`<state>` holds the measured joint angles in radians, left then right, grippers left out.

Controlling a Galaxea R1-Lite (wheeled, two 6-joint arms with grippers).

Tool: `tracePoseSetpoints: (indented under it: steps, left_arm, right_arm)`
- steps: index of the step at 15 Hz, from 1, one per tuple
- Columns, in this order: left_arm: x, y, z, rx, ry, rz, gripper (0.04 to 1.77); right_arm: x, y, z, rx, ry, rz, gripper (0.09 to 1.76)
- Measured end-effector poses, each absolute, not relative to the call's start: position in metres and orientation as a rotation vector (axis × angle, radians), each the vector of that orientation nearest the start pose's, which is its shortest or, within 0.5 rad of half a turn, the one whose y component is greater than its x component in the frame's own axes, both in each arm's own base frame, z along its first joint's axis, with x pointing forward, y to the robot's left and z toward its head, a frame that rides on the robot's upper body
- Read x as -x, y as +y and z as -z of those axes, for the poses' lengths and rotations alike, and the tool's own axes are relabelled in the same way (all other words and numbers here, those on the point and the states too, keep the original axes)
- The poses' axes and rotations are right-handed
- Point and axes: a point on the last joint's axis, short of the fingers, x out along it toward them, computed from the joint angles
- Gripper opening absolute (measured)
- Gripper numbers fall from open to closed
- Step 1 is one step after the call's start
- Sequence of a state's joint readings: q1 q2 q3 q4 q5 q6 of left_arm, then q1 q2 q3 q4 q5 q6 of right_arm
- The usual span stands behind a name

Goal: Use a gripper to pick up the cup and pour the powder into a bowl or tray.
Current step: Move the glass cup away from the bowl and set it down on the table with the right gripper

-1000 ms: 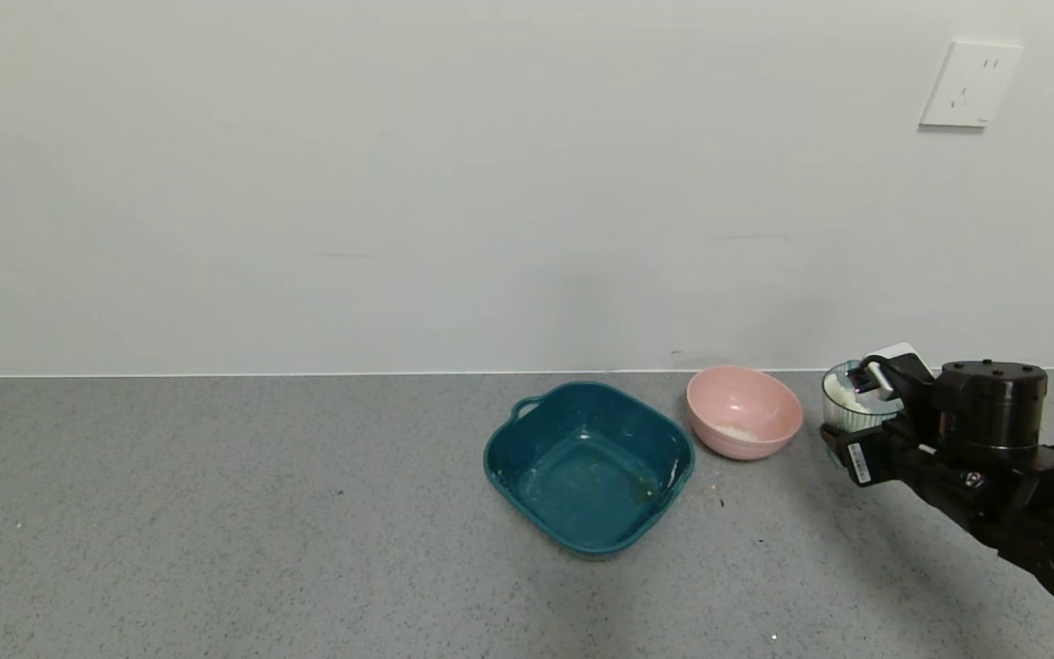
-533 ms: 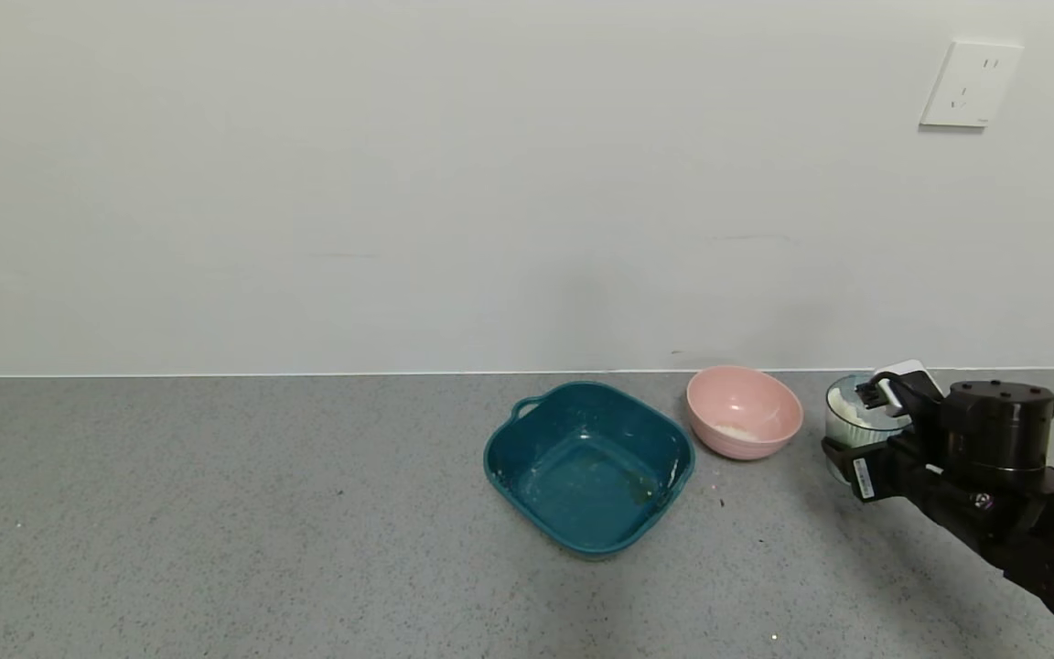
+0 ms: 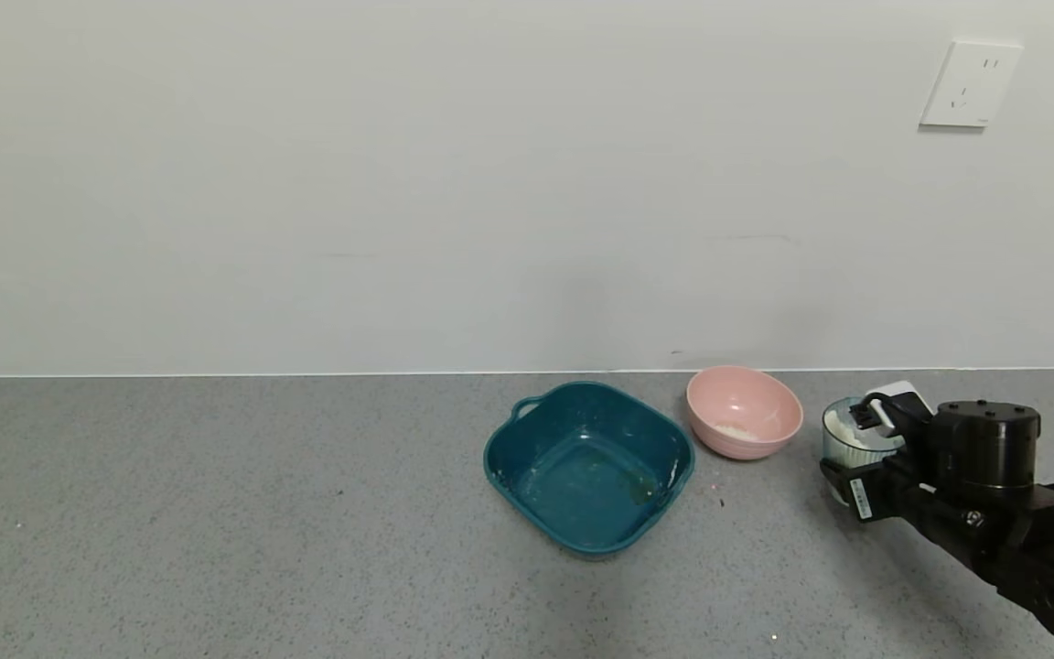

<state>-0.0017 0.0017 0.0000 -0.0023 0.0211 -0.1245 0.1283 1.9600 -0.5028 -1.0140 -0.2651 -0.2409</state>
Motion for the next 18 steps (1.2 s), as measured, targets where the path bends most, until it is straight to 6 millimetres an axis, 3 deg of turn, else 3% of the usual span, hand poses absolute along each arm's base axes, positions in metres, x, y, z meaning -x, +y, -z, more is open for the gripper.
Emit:
tracePoseSetpoints:
  steps: [13,18]
  left_arm:
    - [0.0227,0.0005,-0.0758,0.125,-0.002,-0.019,1.72]
    - [0.0227,0.0005,-0.0758,0.125,-0.002,-0.019,1.72]
  right_arm:
    - [-0.2943,0.0323,-0.0602,0.307,0.486,0.081,1.33]
    - [-0.2940,0.0325,-0.0603,0.308,0.485,0.081,1.52]
